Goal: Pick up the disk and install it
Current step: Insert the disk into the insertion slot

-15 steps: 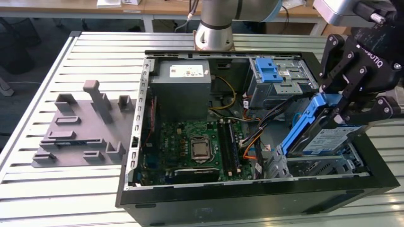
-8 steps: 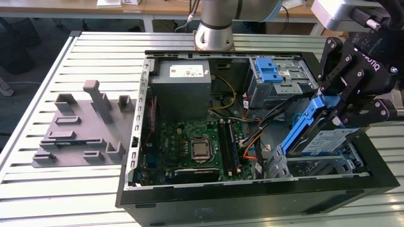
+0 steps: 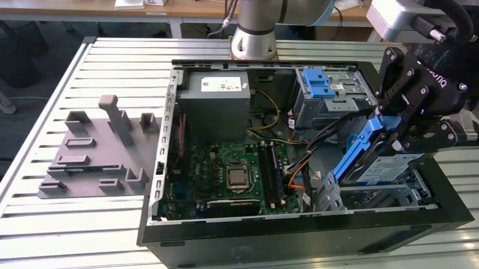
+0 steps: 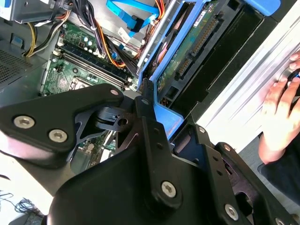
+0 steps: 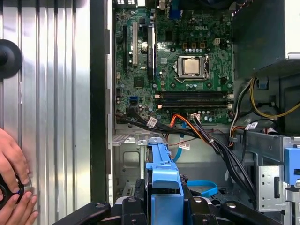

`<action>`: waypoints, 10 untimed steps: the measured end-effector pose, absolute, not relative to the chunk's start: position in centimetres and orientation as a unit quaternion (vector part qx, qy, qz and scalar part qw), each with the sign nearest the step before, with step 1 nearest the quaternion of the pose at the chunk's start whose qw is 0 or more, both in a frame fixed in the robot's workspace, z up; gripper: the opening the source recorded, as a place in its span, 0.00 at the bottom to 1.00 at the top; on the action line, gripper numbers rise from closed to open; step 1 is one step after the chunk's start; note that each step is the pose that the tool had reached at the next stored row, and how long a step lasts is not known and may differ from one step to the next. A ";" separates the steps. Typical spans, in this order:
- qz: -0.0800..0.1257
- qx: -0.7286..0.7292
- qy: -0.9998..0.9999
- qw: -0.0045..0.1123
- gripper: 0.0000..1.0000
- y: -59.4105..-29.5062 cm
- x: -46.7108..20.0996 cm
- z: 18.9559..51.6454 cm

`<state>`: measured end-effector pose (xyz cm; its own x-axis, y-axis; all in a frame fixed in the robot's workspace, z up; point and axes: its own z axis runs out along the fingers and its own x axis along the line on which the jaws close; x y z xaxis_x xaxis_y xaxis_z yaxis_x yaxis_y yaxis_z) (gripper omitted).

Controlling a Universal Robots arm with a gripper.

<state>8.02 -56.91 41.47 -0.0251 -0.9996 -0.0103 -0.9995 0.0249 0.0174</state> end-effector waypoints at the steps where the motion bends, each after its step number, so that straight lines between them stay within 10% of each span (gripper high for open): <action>1: -0.010 0.698 -0.716 0.002 0.37 -56.9 8.0 41.4; 10: -0.010 0.698 -0.716 0.002 0.37 -56.9 8.0 40.9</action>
